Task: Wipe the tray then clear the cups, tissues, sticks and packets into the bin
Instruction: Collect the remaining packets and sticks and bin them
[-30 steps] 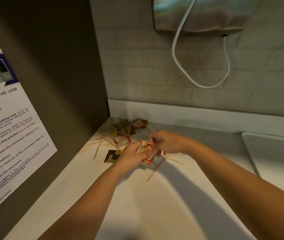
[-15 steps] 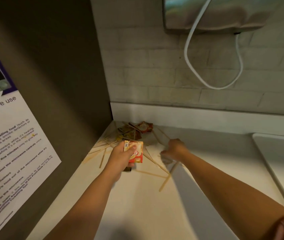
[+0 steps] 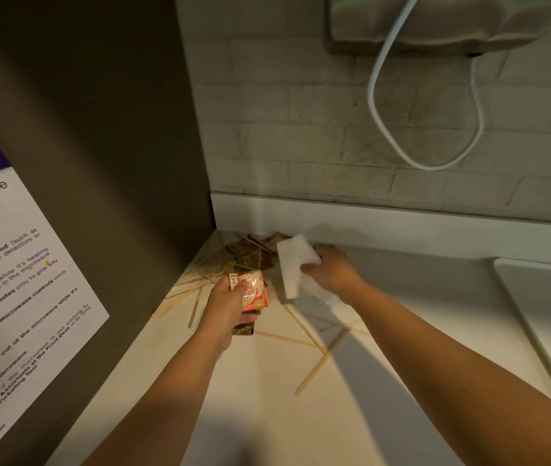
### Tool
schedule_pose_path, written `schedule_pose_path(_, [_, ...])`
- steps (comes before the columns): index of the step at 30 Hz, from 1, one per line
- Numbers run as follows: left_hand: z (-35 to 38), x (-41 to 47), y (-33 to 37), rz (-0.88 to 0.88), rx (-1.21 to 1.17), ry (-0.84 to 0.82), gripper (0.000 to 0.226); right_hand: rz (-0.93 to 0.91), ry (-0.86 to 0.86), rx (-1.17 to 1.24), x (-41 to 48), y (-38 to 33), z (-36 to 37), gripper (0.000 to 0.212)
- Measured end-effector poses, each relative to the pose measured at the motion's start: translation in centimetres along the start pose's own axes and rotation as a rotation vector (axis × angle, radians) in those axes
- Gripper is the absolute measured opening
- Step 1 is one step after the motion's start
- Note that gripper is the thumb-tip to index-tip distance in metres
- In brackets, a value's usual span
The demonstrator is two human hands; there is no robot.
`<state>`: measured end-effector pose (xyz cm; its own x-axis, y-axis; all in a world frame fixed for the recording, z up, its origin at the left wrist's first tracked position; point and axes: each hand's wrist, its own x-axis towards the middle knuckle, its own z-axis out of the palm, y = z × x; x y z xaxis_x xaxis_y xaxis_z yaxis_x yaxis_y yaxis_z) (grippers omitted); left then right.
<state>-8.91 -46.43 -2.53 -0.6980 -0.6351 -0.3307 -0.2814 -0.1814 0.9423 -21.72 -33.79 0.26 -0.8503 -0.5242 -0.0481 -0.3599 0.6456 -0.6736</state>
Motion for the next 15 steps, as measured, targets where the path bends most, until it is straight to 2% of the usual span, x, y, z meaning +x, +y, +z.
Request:
schedule_pose_path(3, [0.9,-0.2,0.1,-0.015,-0.060,-0.019,0.030,-0.017,-0.019,0.323,-1.1,-1.5,-1.0,0.032])
schedule_pose_path(5, [1.6,-0.3,0.1,-0.025,-0.110,-0.049,0.029,-0.022,-0.080,0.416,-1.9,-2.1,-0.9,0.034])
schedule_pose_path(9, [2.5,-0.4,0.4,-0.086,-0.241,-0.127,0.042,-0.020,-0.175,0.372,-2.7,-2.3,0.5,0.031])
schedule_pose_path(13, [2.9,-0.8,0.0,-0.046,-0.194,-0.107,0.030,-0.041,-0.252,0.279,-3.1,-1.7,1.3,0.011])
schedule_pose_path(15, [2.7,-0.7,-0.4,-0.050,-0.194,-0.074,0.033,-0.072,-0.296,0.236,-3.1,-1.1,0.8,0.014])
